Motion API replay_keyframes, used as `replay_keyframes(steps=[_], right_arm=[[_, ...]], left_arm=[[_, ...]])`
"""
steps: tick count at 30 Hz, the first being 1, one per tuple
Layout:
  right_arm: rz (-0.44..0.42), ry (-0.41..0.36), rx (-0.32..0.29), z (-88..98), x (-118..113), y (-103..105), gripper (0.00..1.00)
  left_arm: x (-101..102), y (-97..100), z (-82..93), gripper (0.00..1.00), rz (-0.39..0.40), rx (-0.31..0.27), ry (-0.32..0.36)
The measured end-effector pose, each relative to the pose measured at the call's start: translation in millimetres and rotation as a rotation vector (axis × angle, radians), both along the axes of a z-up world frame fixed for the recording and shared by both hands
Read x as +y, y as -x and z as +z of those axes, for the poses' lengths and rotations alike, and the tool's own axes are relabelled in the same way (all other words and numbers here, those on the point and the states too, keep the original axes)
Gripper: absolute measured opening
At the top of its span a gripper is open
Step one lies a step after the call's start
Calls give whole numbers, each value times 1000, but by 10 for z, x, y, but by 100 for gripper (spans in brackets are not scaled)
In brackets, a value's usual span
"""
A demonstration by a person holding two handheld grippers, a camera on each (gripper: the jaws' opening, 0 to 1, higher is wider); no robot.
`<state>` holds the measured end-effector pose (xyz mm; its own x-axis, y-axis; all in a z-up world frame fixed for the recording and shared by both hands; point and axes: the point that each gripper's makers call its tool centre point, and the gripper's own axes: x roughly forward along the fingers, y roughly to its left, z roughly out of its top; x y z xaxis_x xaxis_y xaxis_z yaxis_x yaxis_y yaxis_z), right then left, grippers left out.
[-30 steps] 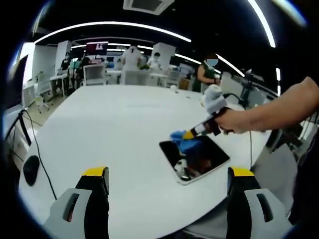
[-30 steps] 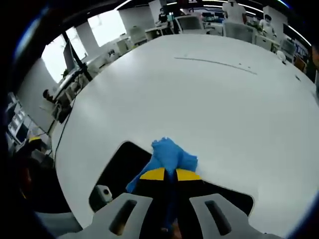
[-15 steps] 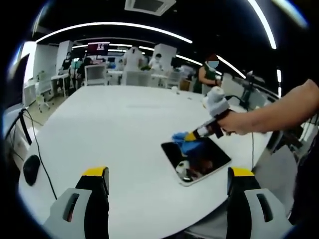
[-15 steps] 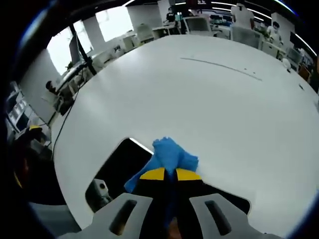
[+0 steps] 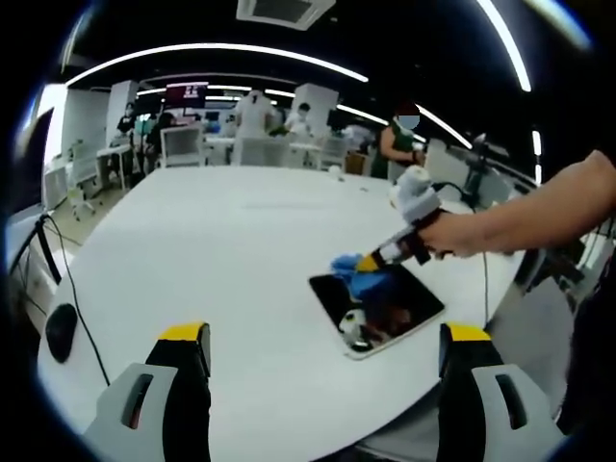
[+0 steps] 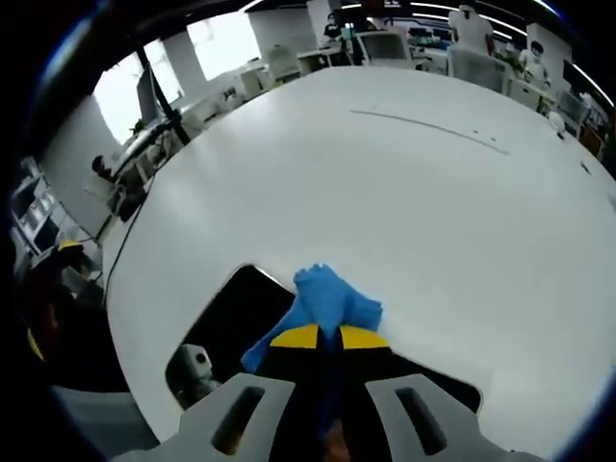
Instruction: Wipe the mirror surface with the cleaning cloth until all visible marks leave the cleaned area.
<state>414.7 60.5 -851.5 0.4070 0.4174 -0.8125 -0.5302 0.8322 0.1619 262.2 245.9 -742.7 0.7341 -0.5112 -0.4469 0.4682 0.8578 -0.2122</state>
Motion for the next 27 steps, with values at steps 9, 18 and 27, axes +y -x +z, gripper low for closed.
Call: replay_keyframes(steps=[9,18,27], right_arm=[[-5,8,3,-2,-102,8,0],[-9,16,0,-1,-192,8,0],[-20,25,1,-4,-320,2,0]], left_arm=[[-13,-7,-4,99,-1,-1,3],[-12,-19,-5,99,-1,-2,4],[-29,-23,-2,99,1,-1,10]])
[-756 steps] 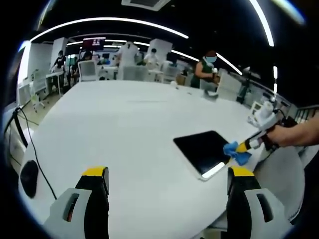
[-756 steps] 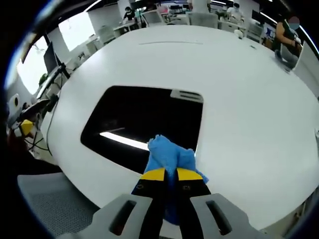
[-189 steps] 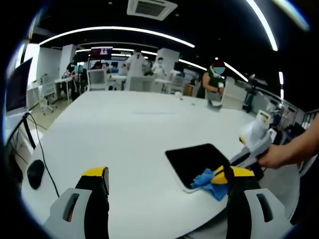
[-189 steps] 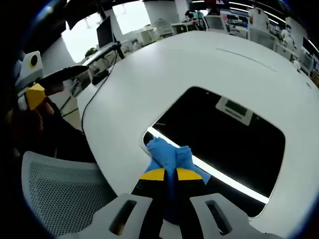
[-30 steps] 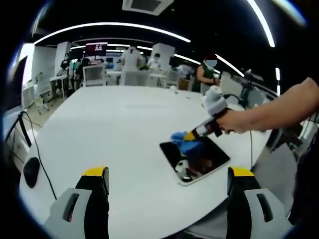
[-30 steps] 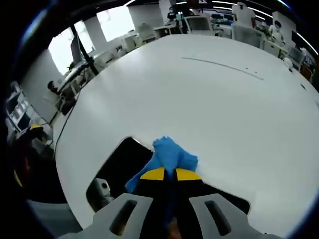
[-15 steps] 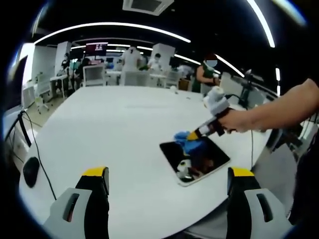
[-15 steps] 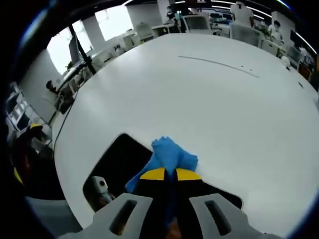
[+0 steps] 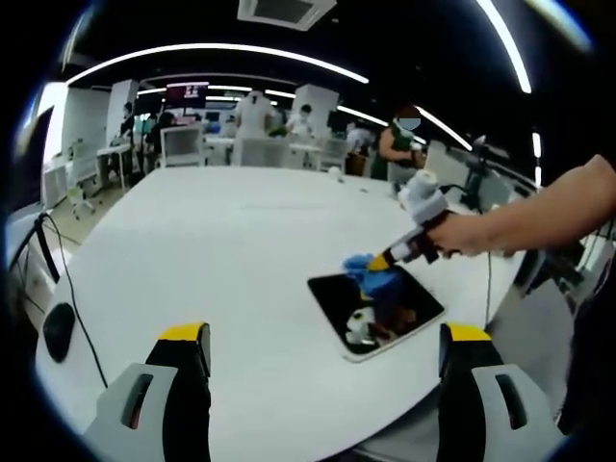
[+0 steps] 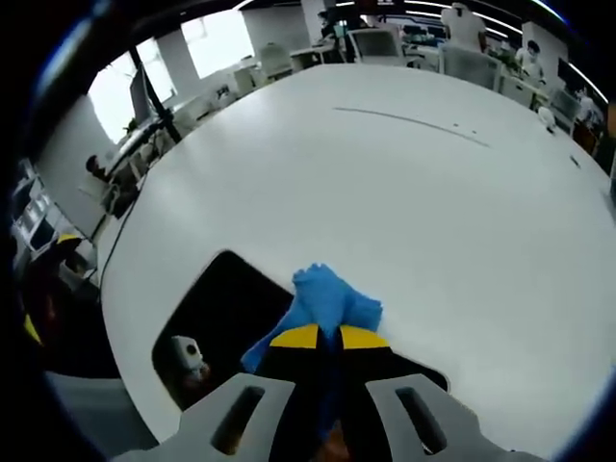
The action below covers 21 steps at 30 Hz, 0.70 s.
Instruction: Wipe the mirror surface with the cleaning cloth until all visible marks leave the cleaned area.
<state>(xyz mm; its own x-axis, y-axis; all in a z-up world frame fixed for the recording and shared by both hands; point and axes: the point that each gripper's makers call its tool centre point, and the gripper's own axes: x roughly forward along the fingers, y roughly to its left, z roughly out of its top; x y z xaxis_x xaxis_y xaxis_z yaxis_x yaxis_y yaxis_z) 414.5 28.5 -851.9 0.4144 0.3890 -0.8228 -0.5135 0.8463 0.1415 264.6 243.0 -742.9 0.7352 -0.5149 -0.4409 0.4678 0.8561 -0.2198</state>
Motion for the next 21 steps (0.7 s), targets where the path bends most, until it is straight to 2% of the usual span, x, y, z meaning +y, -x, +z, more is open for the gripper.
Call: replay_keyframes(steps=[9,21], right_arm=[[-13,4,-4,-4,-100,4,0],[2,21,-24,-3,-101,11,0]], left_arm=[[-18,-13,19,99,-6,-5,0],[-16,4,13,99,-6,-3,-7]])
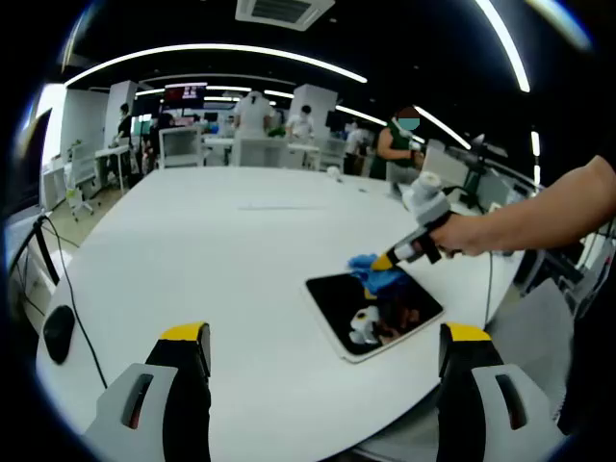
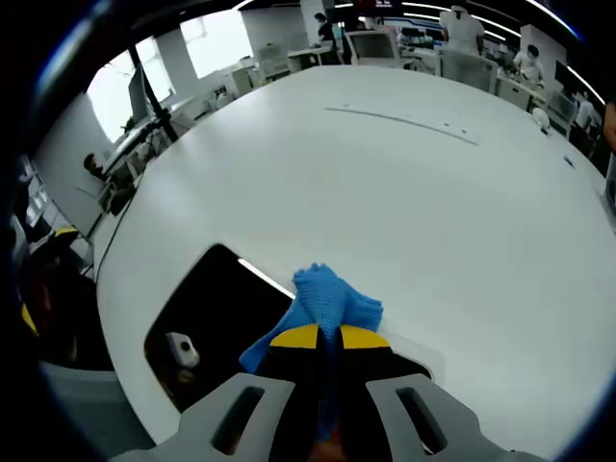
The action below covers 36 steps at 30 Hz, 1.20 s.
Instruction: Wipe the mirror surface with the cleaning cloth until all visible marks leave the cleaned area.
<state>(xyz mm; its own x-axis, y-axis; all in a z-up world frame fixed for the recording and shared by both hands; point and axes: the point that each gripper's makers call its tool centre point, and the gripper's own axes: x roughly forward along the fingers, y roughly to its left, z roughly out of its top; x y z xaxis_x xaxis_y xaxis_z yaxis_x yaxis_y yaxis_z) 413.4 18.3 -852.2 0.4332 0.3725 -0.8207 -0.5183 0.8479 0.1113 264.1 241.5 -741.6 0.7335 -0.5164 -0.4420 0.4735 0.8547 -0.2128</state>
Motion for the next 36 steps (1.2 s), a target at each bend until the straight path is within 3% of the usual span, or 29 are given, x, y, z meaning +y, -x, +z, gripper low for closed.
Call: replay_keyframes(steps=[4,15,36], right_arm=[[21,26,-26,4,3,8,0],[-27,0,-19,8,-33,30,0],[-13,32,-53,-1,-15,282,0]], left_arm=[[20,1,19,99,2,-3,-5],[14,-26,44,99,5,-7,-7],[-28,-55,46,97,-10,-14,-6]])
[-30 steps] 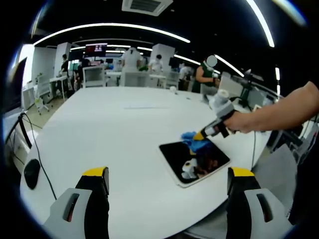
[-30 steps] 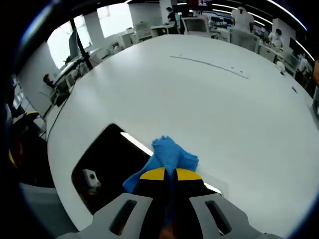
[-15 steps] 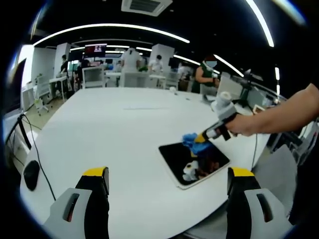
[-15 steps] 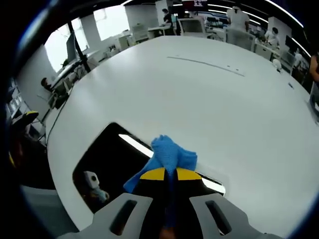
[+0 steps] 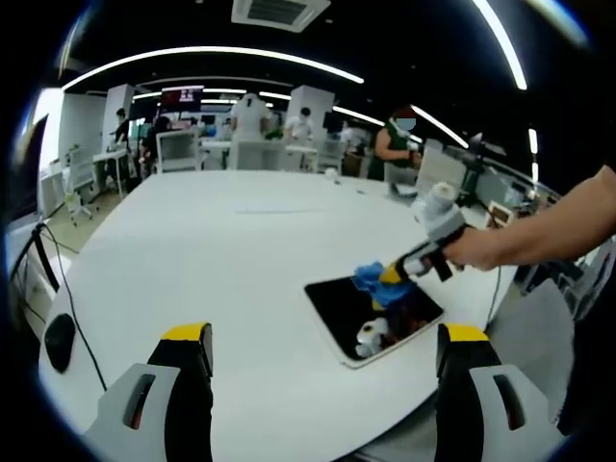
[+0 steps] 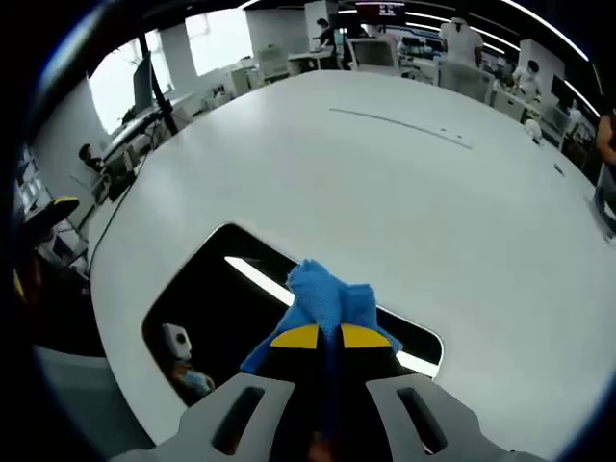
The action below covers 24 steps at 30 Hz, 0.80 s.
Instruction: Wipe the mirror surface with the cleaning cloth until all visible marks leave the cleaned area.
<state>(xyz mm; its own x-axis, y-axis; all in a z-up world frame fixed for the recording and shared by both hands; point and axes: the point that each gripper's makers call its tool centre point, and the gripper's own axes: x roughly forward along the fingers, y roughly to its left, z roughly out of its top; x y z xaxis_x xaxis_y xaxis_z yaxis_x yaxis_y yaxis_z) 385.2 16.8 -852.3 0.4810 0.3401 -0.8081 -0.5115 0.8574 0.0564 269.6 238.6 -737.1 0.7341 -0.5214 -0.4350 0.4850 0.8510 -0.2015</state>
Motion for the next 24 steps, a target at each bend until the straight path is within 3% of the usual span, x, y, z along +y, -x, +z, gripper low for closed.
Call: replay_keyframes(steps=[9,24], right_arm=[[-8,-9,-4,3,-2,101,0],[-5,-15,3,-6,-13,287,0]], left_arm=[[40,-15,43,99,19,-28,-14],[165,44,-80,99,23,6,-50]])
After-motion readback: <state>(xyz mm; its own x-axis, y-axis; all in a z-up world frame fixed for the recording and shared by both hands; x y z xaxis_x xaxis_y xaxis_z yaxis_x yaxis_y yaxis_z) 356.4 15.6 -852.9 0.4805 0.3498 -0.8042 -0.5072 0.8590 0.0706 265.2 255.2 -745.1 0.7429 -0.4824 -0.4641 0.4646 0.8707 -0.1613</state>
